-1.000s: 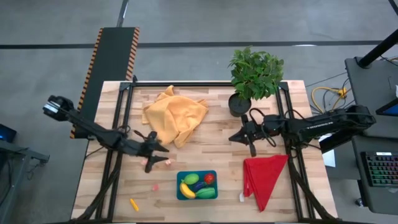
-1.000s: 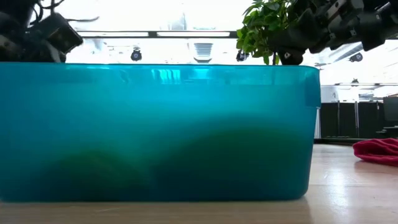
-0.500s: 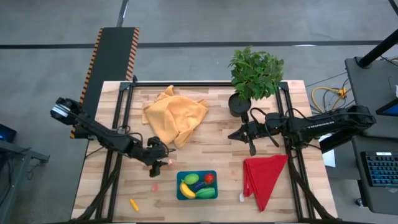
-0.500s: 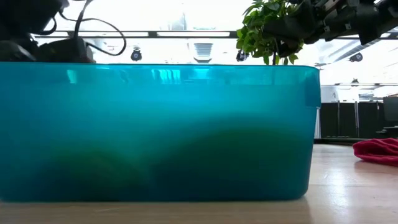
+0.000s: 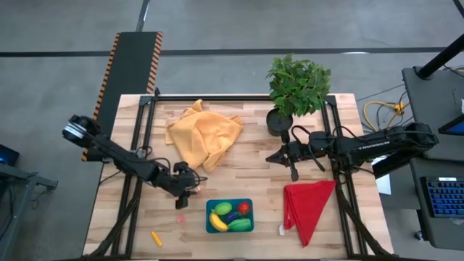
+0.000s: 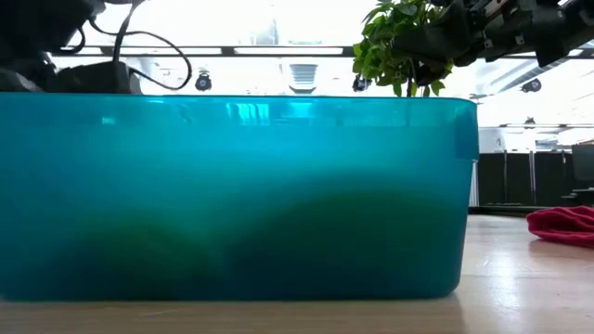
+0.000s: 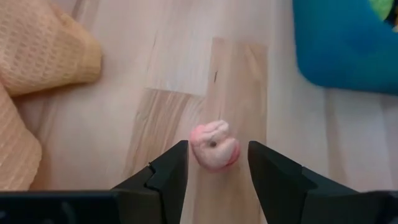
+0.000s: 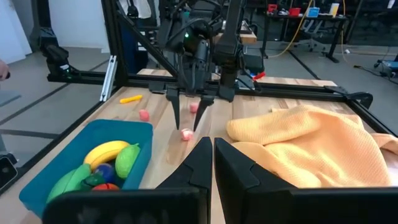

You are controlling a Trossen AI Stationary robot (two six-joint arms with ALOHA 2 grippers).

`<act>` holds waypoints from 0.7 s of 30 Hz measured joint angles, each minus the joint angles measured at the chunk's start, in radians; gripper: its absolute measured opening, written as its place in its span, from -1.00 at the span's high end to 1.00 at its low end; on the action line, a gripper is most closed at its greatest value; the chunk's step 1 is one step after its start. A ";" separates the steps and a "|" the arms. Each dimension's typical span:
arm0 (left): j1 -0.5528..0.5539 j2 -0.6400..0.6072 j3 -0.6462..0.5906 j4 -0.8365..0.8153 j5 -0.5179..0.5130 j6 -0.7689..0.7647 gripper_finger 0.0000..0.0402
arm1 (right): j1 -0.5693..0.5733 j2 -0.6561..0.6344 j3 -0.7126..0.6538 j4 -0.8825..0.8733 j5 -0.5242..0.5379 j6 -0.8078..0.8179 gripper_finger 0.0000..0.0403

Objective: Pick and placing Produce into tupperware
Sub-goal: Put the top right pink peach into the blue bin

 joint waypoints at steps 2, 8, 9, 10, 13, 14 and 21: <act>0.000 0.018 0.000 0.001 0.000 0.000 0.24 | 0.000 0.000 0.000 0.000 0.000 0.000 0.96; 0.000 0.068 0.004 0.017 0.002 -0.001 0.24 | 0.000 0.000 0.000 0.000 0.000 0.001 0.96; 0.000 0.073 0.004 0.025 0.002 -0.001 0.24 | 0.000 0.000 0.000 0.000 0.000 0.002 0.96; 0.000 0.079 0.004 0.033 0.000 0.000 0.24 | 0.000 0.000 0.000 0.000 0.000 0.004 0.96; 0.000 0.090 0.004 0.049 -0.004 0.000 0.24 | 0.000 0.000 0.000 0.000 0.000 0.004 0.96; 0.000 0.092 0.005 0.051 -0.005 0.000 0.24 | 0.000 0.000 0.000 0.000 0.000 0.004 0.96; 0.001 0.086 0.005 0.054 -0.004 0.000 0.27 | 0.000 0.000 0.000 0.000 0.001 0.004 0.96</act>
